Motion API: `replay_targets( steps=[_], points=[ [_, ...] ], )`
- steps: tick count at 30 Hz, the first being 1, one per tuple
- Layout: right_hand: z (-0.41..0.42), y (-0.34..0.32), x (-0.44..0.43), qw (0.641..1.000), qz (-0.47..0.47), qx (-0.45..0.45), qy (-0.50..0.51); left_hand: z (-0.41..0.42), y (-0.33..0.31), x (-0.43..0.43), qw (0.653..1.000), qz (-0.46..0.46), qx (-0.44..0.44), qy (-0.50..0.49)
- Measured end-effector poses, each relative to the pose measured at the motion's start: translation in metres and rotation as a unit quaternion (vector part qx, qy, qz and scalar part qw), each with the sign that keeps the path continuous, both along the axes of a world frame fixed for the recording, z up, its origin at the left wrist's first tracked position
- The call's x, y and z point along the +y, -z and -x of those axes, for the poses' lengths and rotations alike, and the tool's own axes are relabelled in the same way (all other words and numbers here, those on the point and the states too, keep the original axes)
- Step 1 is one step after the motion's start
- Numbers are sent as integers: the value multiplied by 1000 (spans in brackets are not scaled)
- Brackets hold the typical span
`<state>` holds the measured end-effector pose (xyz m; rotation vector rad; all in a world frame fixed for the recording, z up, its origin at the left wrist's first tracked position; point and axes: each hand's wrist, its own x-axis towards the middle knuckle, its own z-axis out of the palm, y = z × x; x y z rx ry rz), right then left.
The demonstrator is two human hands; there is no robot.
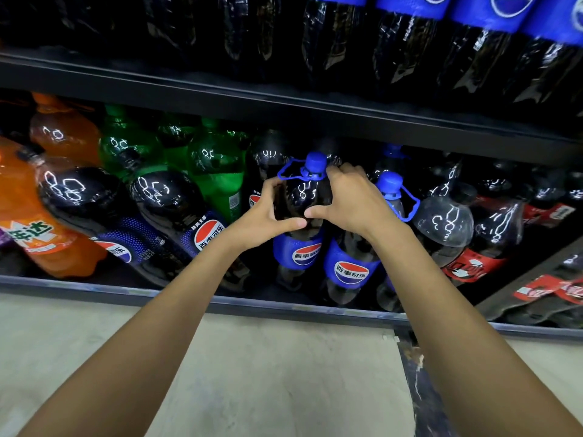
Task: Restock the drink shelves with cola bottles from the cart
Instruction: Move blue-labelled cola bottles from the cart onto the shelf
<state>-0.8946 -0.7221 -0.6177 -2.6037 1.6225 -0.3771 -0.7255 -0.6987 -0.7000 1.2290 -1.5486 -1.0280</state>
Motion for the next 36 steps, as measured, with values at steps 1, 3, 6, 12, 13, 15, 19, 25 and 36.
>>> replay_targets(
  steps=[1,3,6,12,13,15,19,25,36],
  points=[
    [0,0,-1,1000,-8,1,-3,0,1,1,1000,-5,-7,5],
    [1,-2,-2,999,-27,-16,-10,1,3,3,999,-13,-30,-7],
    [1,-2,0,999,-42,-35,-3,1,7,5,998,-1,-54,-33],
    [-1,0,2,998,58,22,31,1,12,2,1000,2,9,11],
    [-2,0,2,997,66,21,35,1,12,2,1000,-2,11,12],
    [-3,2,3,996,74,13,41,2,13,1,1000,-15,17,18],
    [-2,7,3,994,100,6,38,5,12,1,1000,-24,-16,-5],
    [1,14,4,988,148,41,13,10,13,7,999,-30,-6,-12],
    [32,29,38,980,190,13,-65,26,47,14,998,-17,-17,-59]
  ],
)
